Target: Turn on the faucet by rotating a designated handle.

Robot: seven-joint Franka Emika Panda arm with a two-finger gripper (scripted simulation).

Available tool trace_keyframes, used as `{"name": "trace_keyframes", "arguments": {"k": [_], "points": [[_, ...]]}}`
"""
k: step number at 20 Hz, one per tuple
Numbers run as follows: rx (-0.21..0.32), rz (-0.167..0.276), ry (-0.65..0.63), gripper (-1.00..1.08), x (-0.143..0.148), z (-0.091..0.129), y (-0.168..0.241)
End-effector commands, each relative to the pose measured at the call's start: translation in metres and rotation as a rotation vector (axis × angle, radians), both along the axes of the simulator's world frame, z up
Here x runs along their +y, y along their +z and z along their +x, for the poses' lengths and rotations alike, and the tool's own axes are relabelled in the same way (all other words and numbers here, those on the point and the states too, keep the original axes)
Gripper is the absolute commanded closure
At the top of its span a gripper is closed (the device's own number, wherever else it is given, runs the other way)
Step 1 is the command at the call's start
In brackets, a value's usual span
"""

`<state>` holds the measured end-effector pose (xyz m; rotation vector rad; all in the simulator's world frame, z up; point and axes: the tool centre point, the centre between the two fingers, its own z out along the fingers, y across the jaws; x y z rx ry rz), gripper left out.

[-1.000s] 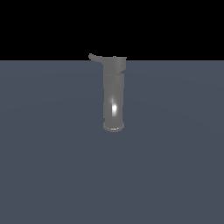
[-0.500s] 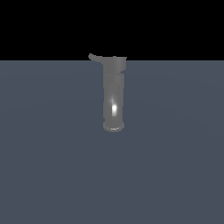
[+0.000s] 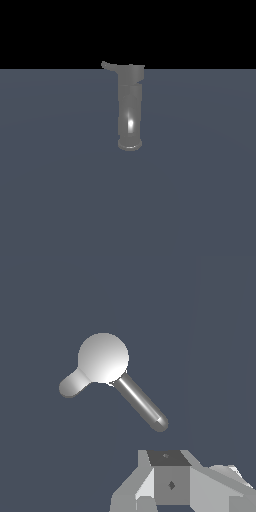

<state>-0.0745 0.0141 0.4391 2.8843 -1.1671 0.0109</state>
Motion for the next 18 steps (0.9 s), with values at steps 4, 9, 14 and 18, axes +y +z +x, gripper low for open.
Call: {"name": "trace_keyframes", "arguments": {"k": [4,9,14,18], "points": [[-0.005,0.001,-0.127,1.08,0.006,0.028,-0.016],[-0.009,0.002,-0.242,1.08,0.012,0.052,-0.032],[-0.012,0.005,-0.357,1.08,0.018,0.076,-0.050],[-0.015,0.009,-0.449,1.08,0.024,0.094,-0.066]]}}
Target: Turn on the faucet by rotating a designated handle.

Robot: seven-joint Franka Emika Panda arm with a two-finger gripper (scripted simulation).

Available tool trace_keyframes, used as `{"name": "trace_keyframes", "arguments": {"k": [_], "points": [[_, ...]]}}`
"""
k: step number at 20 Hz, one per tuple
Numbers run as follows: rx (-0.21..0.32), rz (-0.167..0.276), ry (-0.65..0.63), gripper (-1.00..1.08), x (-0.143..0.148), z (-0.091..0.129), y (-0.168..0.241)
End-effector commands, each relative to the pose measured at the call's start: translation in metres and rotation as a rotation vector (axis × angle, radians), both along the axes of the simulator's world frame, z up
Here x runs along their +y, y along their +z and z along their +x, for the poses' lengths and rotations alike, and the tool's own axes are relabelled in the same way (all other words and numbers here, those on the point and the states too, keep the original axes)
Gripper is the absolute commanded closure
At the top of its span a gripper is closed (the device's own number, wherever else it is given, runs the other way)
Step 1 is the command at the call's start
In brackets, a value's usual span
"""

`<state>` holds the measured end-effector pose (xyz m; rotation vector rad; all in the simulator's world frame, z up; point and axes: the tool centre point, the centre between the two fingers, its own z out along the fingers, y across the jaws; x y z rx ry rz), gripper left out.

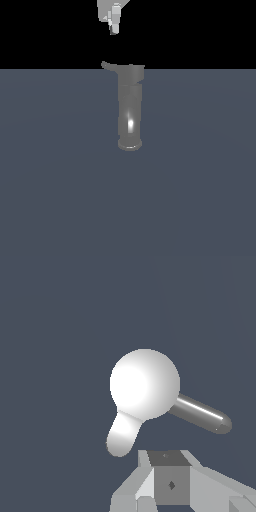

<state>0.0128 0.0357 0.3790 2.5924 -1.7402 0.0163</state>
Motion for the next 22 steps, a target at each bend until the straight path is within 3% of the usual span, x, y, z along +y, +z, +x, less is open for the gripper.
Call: {"name": "trace_keyframes", "arguments": {"k": [1,12,22], "points": [[-0.002,0.002,-0.059,1.08,0.003,0.011,-0.010],[-0.006,0.014,-0.295,1.08,0.018,0.054,-0.057],[-0.006,0.020,-0.402,1.08,0.025,0.071,-0.080]]}}
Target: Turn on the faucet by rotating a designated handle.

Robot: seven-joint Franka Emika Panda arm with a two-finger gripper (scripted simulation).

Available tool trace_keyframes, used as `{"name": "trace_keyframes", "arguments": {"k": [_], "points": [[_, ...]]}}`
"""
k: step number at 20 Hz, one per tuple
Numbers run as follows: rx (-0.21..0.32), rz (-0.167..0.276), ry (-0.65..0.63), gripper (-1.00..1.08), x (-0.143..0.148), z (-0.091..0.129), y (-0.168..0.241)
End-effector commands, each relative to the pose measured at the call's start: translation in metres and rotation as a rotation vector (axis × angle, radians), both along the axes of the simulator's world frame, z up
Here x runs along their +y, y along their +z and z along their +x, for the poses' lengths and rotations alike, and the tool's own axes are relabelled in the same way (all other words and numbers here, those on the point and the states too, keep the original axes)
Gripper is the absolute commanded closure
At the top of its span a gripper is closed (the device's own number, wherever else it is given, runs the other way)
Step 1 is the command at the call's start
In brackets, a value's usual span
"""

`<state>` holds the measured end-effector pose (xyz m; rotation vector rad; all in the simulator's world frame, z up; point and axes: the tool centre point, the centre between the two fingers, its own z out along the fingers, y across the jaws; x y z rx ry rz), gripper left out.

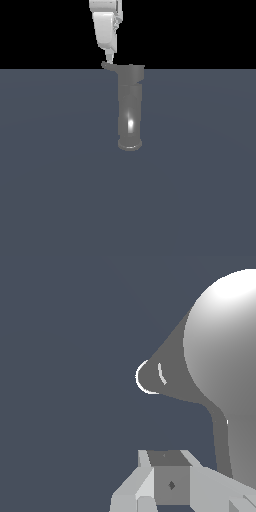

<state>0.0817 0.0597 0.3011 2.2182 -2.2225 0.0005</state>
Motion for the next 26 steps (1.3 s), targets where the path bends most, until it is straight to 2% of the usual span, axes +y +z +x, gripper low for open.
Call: {"name": "trace_keyframes", "arguments": {"k": [1,8,26], "points": [[-0.001,0.001,-0.016,1.08,0.001,0.002,-0.003],[0.000,0.001,-0.020,1.08,0.001,0.003,-0.004],[-0.001,0.001,-0.021,1.08,0.016,-0.048,-0.004]]}}
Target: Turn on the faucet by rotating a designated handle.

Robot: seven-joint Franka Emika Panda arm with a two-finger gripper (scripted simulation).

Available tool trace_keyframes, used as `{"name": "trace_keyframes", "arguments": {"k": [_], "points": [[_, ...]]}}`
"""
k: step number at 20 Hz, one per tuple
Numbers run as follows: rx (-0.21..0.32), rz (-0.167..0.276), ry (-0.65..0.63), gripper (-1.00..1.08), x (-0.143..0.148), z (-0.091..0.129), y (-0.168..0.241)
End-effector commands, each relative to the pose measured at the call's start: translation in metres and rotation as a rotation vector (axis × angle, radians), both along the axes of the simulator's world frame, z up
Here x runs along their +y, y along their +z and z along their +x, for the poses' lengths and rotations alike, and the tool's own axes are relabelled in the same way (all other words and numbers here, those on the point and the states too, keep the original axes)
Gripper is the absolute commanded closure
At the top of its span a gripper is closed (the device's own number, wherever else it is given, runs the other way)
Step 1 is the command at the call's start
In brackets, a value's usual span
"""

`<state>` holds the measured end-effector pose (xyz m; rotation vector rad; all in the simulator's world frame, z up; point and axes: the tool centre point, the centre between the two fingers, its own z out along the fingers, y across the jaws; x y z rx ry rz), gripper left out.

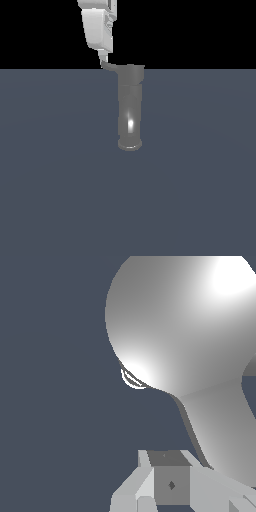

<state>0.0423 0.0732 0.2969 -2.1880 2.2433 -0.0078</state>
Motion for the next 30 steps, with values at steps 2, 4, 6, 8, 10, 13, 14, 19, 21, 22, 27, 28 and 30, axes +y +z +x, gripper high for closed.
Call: {"name": "trace_keyframes", "arguments": {"k": [2,4,6,8,10,13,14,19,21,22,27,28,30], "points": [[0.009,-0.002,0.002,1.08,0.004,-0.015,0.000],[0.009,-0.002,0.002,1.08,0.005,-0.018,0.000],[0.002,0.000,0.004,1.08,0.004,-0.015,0.000],[0.003,-0.001,0.004,1.08,0.002,-0.021,0.000],[0.004,-0.001,0.004,1.08,-0.001,-0.027,0.000],[0.004,-0.001,0.003,1.08,-0.005,-0.036,0.000],[0.005,-0.001,0.003,1.08,-0.007,-0.038,0.000],[0.006,-0.001,0.003,1.08,-0.014,-0.054,0.000],[0.007,-0.001,0.003,1.08,-0.017,-0.060,0.000],[0.007,-0.001,0.002,1.08,-0.018,-0.063,0.000],[0.009,-0.002,0.002,1.08,-0.026,-0.078,0.000],[0.009,-0.002,0.002,1.08,-0.026,-0.078,0.000],[0.007,0.001,0.030,1.08,-0.013,-0.078,0.000]]}}
